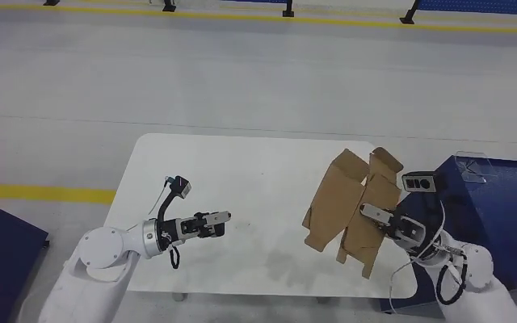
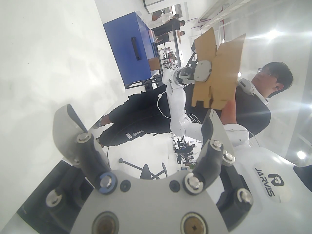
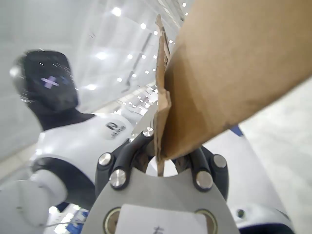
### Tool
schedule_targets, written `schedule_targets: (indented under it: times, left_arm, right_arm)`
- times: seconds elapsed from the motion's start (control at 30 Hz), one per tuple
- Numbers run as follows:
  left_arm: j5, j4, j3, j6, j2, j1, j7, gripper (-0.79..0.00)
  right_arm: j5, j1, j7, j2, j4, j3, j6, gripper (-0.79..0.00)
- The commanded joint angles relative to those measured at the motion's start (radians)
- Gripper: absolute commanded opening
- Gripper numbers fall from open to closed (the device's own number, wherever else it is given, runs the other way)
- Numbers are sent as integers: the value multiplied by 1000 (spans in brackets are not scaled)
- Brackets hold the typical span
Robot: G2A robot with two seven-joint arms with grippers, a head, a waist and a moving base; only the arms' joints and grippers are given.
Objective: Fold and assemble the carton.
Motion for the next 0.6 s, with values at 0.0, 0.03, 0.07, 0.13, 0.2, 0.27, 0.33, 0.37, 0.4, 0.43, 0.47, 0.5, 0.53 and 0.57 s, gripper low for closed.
schedule_targets:
  times: [0.0, 0.03, 0.07, 0.13, 0.2, 0.27, 0.33, 0.37, 0.4, 0.43, 0.47, 0.5, 0.53, 0.57]
  left_arm:
    - [0, 0, 0, 0, 0, 0, 0, 0]
    - [0, 0, 0, 0, 0, 0, 0, 0]
    - [0, 0, 0, 0, 0, 0, 0, 0]
    - [0, 0, 0, 0, 0, 0, 0, 0]
    - [0, 0, 0, 0, 0, 0, 0, 0]
    - [0, 0, 0, 0, 0, 0, 0, 0]
    - [0, 0, 0, 0, 0, 0, 0, 0]
    - [0, 0, 0, 0, 0, 0, 0, 0]
    - [0, 0, 0, 0, 0, 0, 0, 0]
    - [0, 0, 0, 0, 0, 0, 0, 0]
    - [0, 0, 0, 0, 0, 0, 0, 0]
    - [0, 0, 0, 0, 0, 0, 0, 0]
    - [0, 0, 0, 0, 0, 0, 0, 0]
    - [0, 0, 0, 0, 0, 0, 0, 0]
  right_arm:
    - [228, 4, 46, -1, 19, 20, 136, -785]
    - [325, 7, 60, -2, 33, 28, 214, -785]
    - [408, 11, 63, -2, 51, 33, 297, -785]
    - [525, 23, 53, -2, 78, 29, 466, -785]
    - [603, 31, 27, -2, 93, 7, 638, -785]
    - [685, 32, 12, -4, 101, -22, 789, -785]
    - [764, 32, 7, -6, 104, -52, 924, -785]
    - [792, 30, -6, -7, 106, -67, 984, -785]
    - [847, 25, -26, -9, 110, -90, 1064, -785]
    - [877, 23, -39, -10, 112, -99, 1095, -785]
    - [914, 22, -62, -12, 110, -114, 1141, -785]
    - [952, 17, -84, -13, 110, -130, 1187, -785]
    - [995, 13, -115, -15, 107, -145, 1219, -785]
    - [1044, 7, -153, -17, 104, -158, 1256, -785]
